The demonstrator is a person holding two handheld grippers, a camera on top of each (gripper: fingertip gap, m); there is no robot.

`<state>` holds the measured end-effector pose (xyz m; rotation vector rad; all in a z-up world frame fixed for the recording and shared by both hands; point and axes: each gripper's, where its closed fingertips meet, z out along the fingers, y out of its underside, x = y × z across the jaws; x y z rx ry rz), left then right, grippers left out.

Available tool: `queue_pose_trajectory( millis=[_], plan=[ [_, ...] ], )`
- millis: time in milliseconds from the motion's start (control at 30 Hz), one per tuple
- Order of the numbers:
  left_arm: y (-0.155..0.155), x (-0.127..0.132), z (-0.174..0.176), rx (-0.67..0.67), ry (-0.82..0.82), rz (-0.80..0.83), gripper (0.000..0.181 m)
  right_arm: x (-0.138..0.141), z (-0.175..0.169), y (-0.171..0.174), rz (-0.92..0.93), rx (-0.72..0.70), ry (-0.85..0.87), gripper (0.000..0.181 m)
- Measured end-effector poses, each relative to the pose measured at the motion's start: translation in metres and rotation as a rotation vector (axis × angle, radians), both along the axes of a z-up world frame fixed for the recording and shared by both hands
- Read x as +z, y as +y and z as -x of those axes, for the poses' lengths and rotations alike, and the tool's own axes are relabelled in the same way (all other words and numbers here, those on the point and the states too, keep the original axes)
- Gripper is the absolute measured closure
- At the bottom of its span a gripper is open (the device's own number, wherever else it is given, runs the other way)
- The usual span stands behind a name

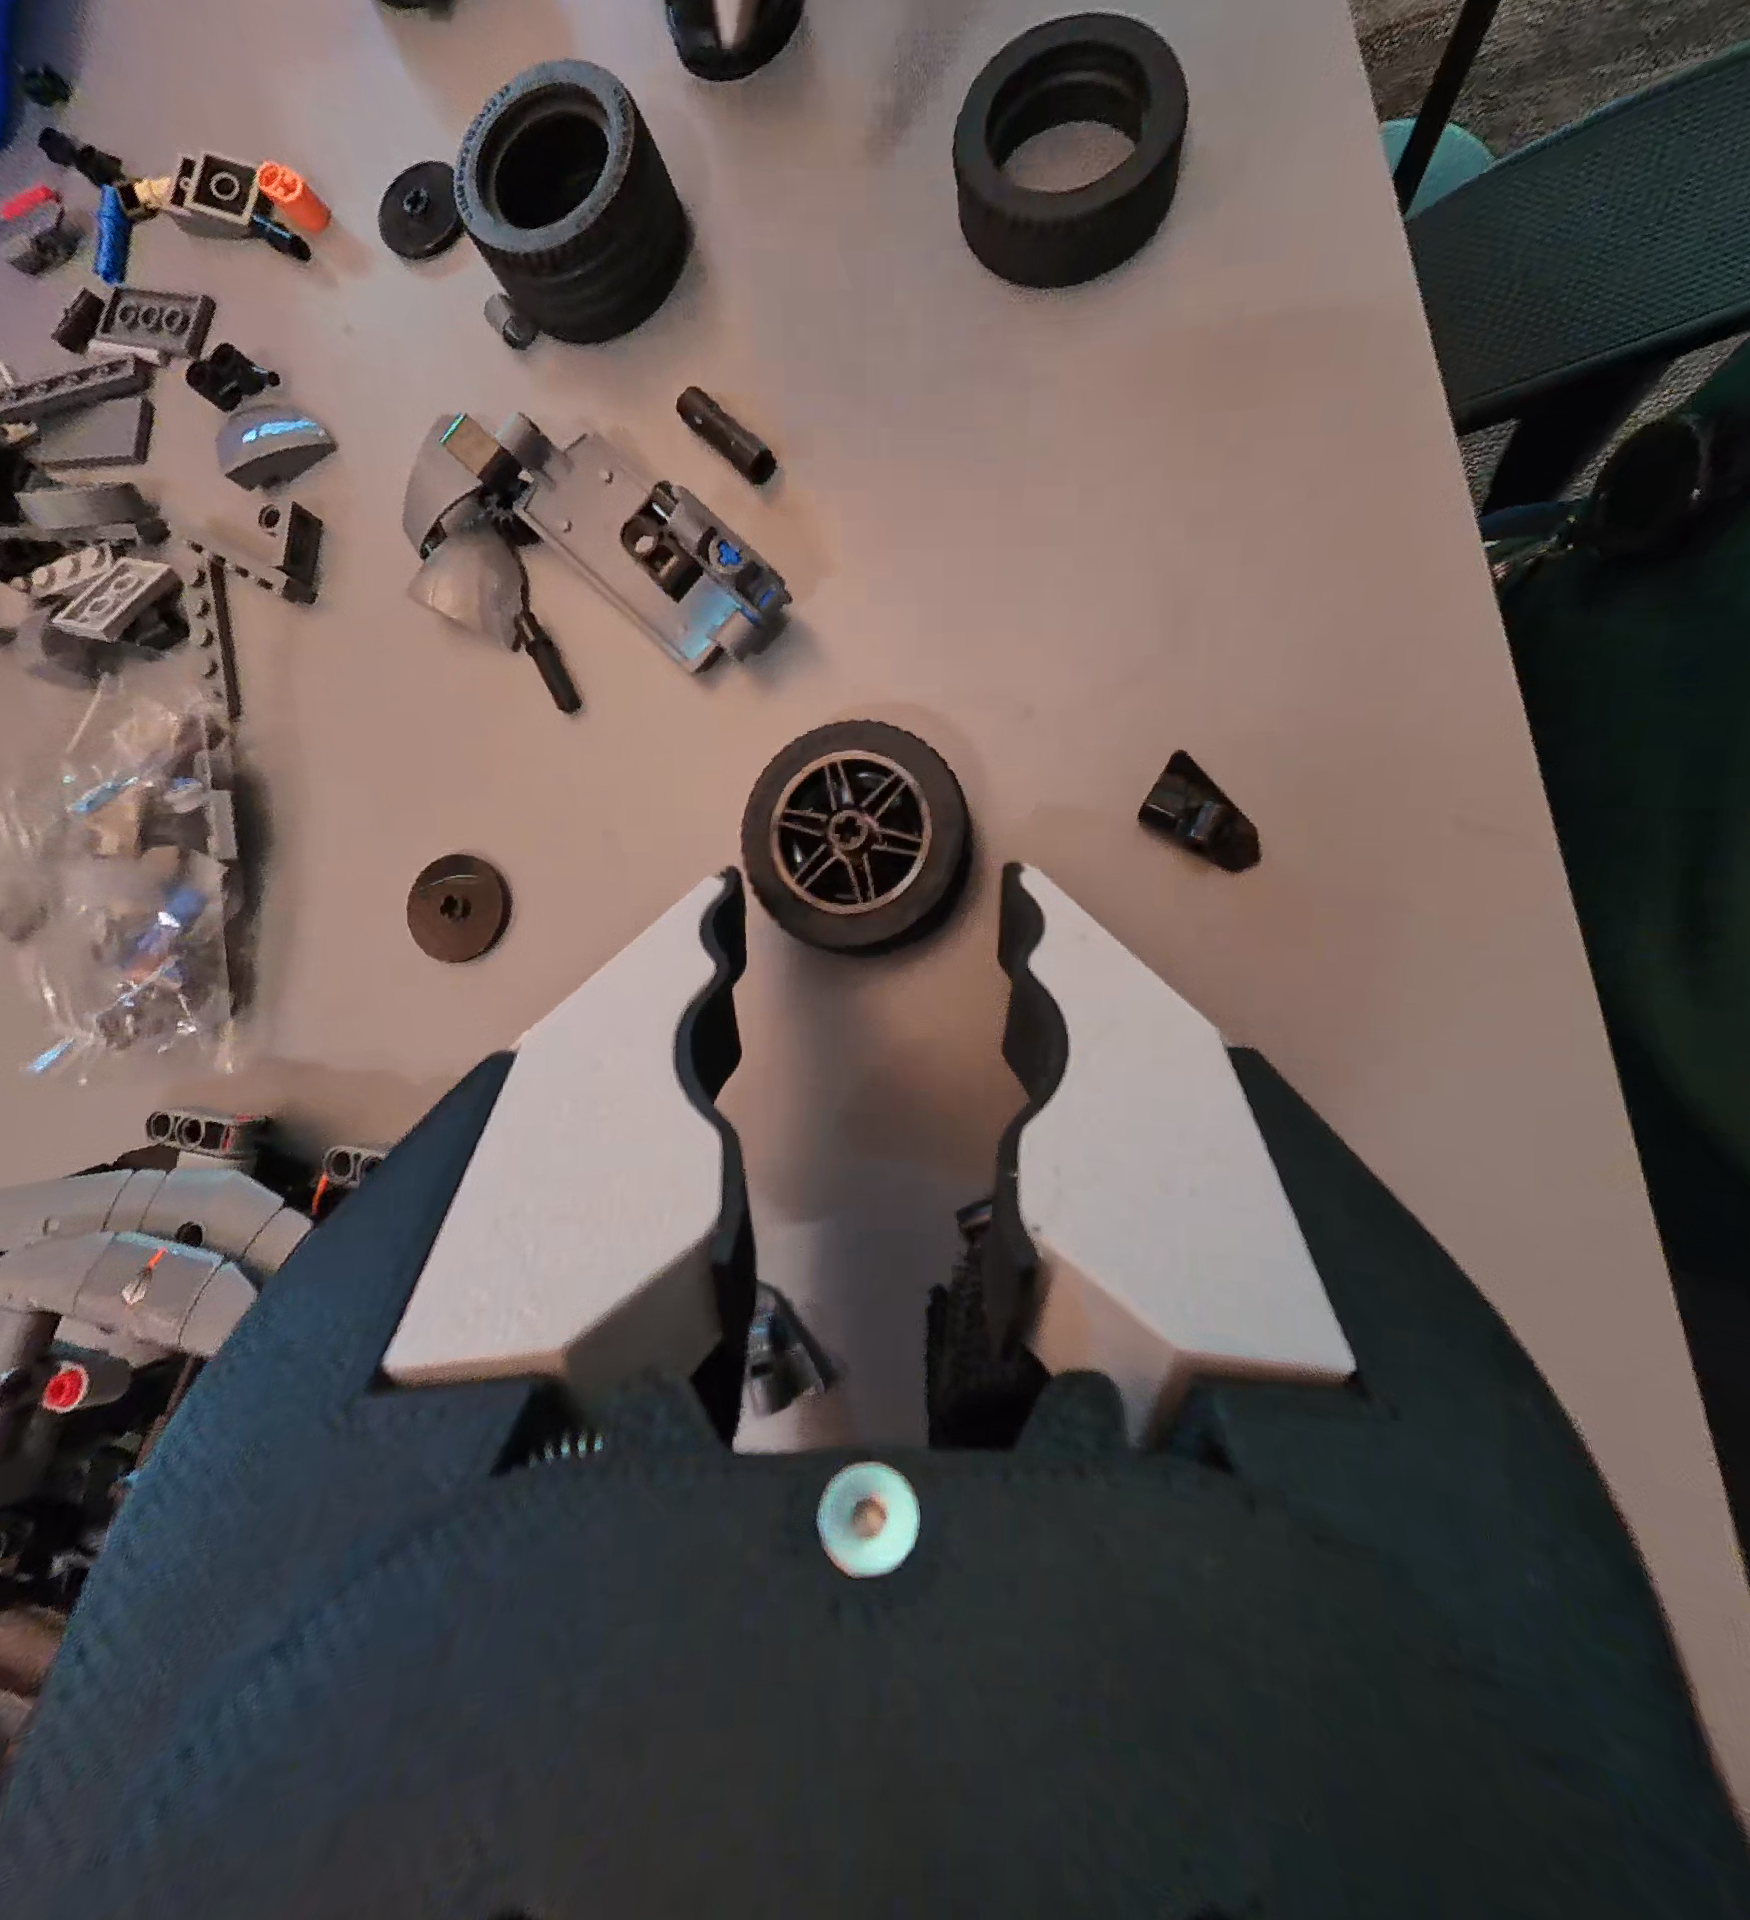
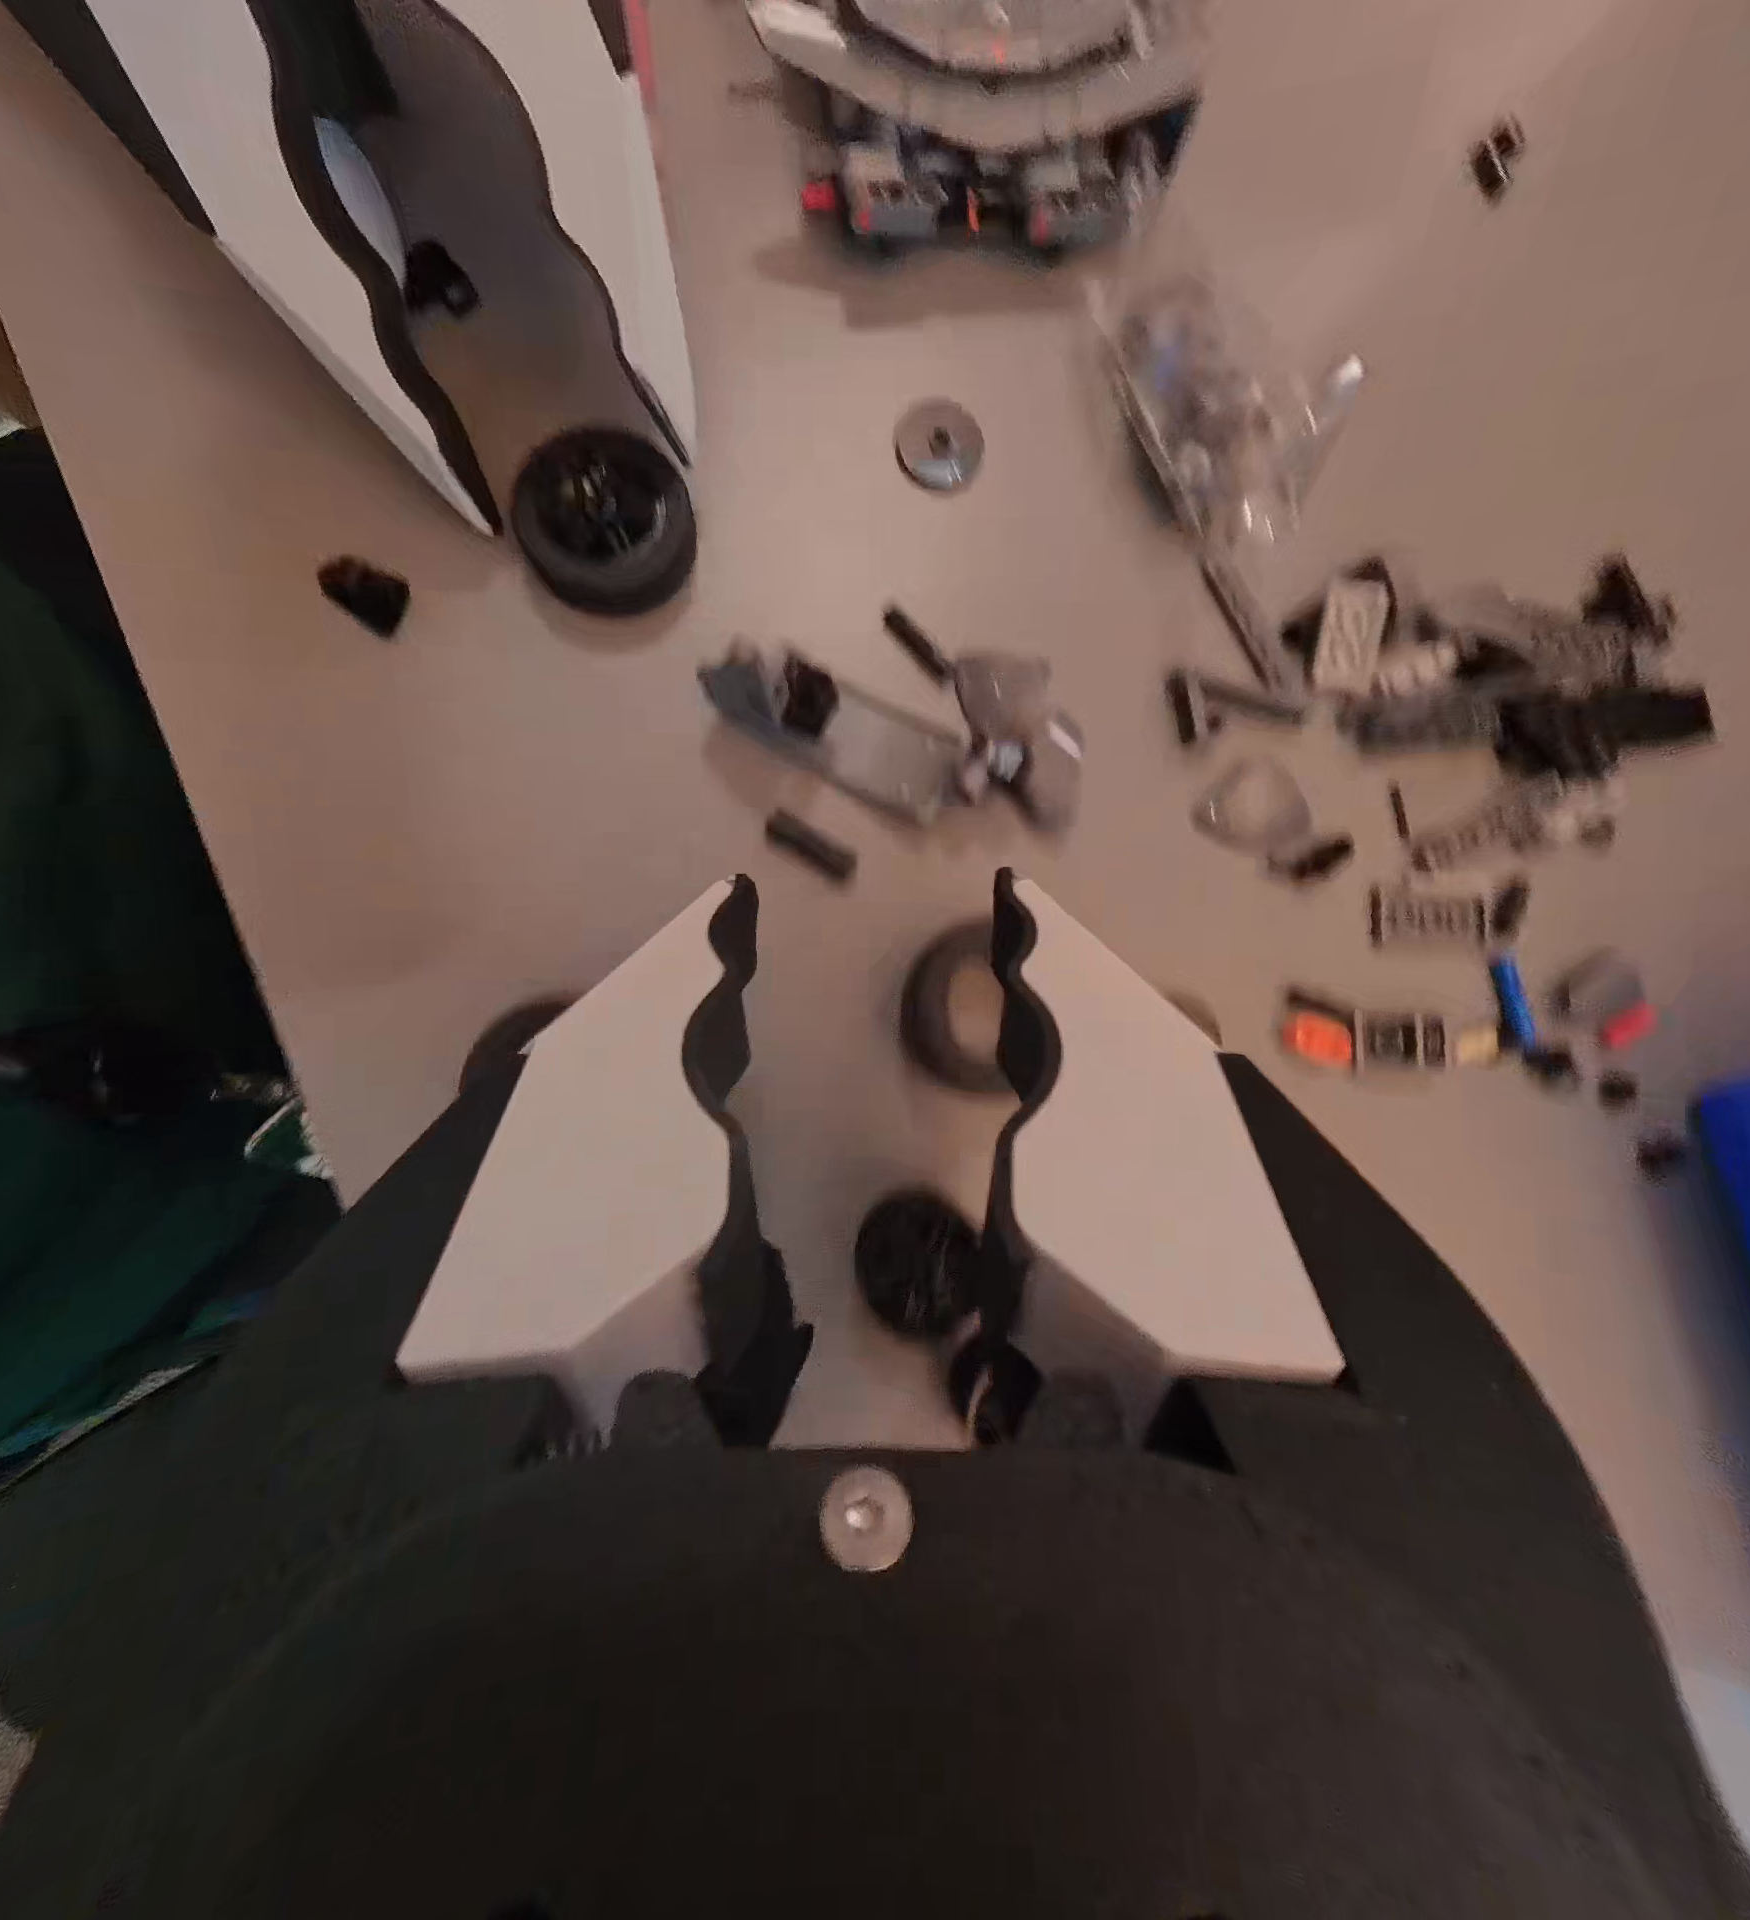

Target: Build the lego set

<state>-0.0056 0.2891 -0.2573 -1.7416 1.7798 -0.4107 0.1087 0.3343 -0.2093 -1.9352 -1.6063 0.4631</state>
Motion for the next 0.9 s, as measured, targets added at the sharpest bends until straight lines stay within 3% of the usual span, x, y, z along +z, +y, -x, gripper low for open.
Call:
queue_pose_trajectory(
  millis=[167,233,333,433,567,733,900],
  plan=[
    [0.004,0.018,0.001,-0.005,-0.083,-0.082,0.139,-0.002,0.051,0.028,-0.004,0.073,-0.009,0.135],
    [0.006,0.024,0.002,0.001,-0.101,-0.117,0.139,0.009,0.04,0.048,-0.021,0.013,0.009,0.136],
    [0.009,0.032,0.001,0.003,-0.15,-0.16,0.141,0.019,-0.004,0.08,-0.087,-0.132,-0.043,0.136],
    [0.011,0.036,-0.005,0.015,-0.215,-0.174,0.144,0.027,-0.041,0.088,-0.055,-0.226,-0.039,0.136],
    [0.018,0.043,-0.007,0.055,-0.273,-0.218,0.148,0.016,-0.072,0.092,-0.033,-0.294,-0.117,0.136],
    [0.021,0.045,-0.006,0.074,-0.302,-0.21,0.149,0.008,-0.081,0.094,0.01,-0.315,-0.132,0.137],
    [0.017,0.036,-0.008,0.041,-0.268,-0.182,0.15,0.012,-0.064,0.084,-0.002,-0.252,-0.119,0.135]
  ],
)
